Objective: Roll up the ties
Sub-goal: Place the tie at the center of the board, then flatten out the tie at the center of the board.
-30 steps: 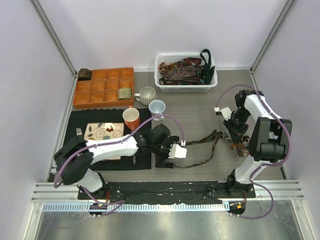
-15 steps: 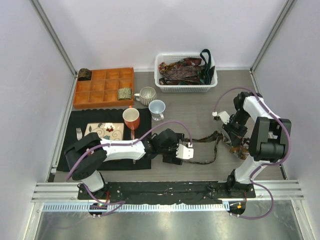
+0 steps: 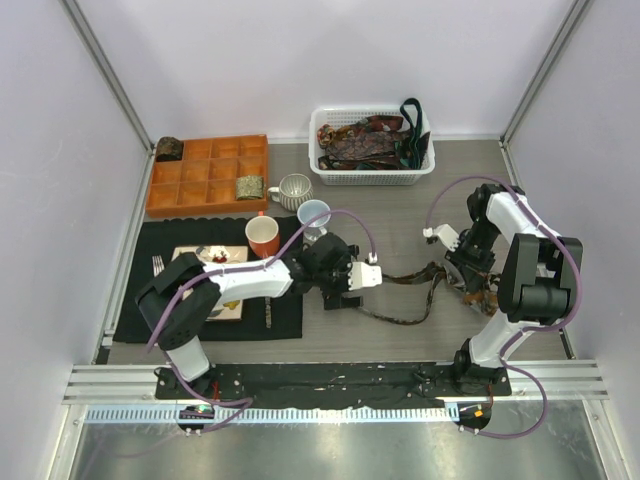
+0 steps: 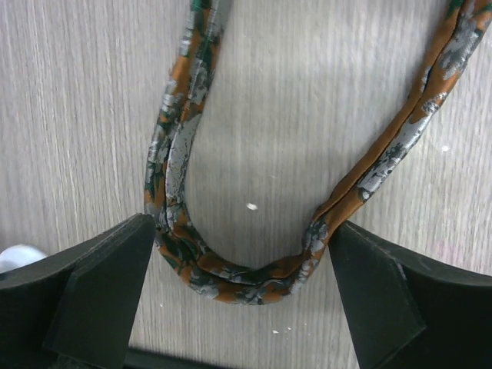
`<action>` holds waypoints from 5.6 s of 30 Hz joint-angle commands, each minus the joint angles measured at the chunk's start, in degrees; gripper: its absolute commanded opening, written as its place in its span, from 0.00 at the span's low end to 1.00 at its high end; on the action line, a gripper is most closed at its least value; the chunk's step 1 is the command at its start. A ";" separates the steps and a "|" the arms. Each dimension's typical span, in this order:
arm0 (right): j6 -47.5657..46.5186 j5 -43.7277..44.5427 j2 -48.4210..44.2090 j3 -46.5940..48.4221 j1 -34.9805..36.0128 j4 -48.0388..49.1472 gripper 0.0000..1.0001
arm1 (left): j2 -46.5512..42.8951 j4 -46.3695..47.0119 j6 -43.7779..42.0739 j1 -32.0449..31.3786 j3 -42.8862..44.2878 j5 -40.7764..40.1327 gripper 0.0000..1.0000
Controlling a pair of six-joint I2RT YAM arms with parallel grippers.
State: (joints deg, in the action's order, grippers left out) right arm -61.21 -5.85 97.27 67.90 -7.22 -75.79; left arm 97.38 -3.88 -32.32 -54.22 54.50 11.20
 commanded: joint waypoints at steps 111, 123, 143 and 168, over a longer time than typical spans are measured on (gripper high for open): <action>-7.33 -5.93 -2.45 2.33 -2.80 19.79 0.95 | 9.75 -33.65 12.10 13.17 24.16 21.23 0.14; -18.76 -6.64 2.30 -2.68 -2.18 13.66 0.60 | 7.83 -32.42 12.10 13.35 21.53 20.70 0.16; -22.99 1.53 20.22 10.76 -3.76 -10.61 0.01 | 3.58 -35.24 9.10 14.49 22.65 21.06 0.21; -17.28 -4.88 27.53 13.22 0.10 -10.52 0.04 | 12.64 -17.48 -3.10 4.21 23.54 10.61 1.00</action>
State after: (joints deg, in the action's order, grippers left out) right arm -78.19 -5.98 122.80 79.94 -8.75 -82.06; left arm 106.08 -25.61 -33.19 -48.88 75.09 25.39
